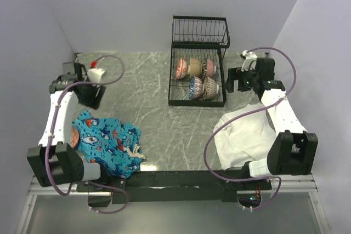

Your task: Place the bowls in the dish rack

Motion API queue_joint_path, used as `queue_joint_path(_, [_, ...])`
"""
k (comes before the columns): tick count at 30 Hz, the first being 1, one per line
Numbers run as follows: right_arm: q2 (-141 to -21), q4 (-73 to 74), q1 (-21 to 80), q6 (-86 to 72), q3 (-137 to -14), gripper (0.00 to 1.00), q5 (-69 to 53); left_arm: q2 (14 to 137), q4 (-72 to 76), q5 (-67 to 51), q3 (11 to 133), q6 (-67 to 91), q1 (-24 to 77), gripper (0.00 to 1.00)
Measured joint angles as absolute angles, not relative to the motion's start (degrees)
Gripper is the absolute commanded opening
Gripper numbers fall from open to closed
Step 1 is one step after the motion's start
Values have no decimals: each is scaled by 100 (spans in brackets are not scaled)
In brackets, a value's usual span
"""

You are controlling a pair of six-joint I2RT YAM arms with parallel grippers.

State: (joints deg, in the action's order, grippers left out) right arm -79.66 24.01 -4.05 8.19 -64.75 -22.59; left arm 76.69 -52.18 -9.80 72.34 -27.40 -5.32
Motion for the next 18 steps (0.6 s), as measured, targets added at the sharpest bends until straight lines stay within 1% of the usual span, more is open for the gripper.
queue_joint_path(3, [-7985, 2408, -163, 915, -6545, 99, -2346, 7332, -5527, -255, 6742, -2902, -1094, 69])
queue_joint_path(8, [-8176, 2495, 134, 952, -6838, 100, -2458, 5975, -5752, 475, 5596, -3730, -1535, 70])
queue_joint_path(13, [-8414, 2598, 368, 980, -7251, 100, -2508, 5039, -5804, 628, 5052, -4956, -1997, 70])
queue_joint_path(18, [-8626, 3105, 436, 993, -7835, 99, -2477, 4707, -5892, 523, 4829, -5940, -2292, 70])
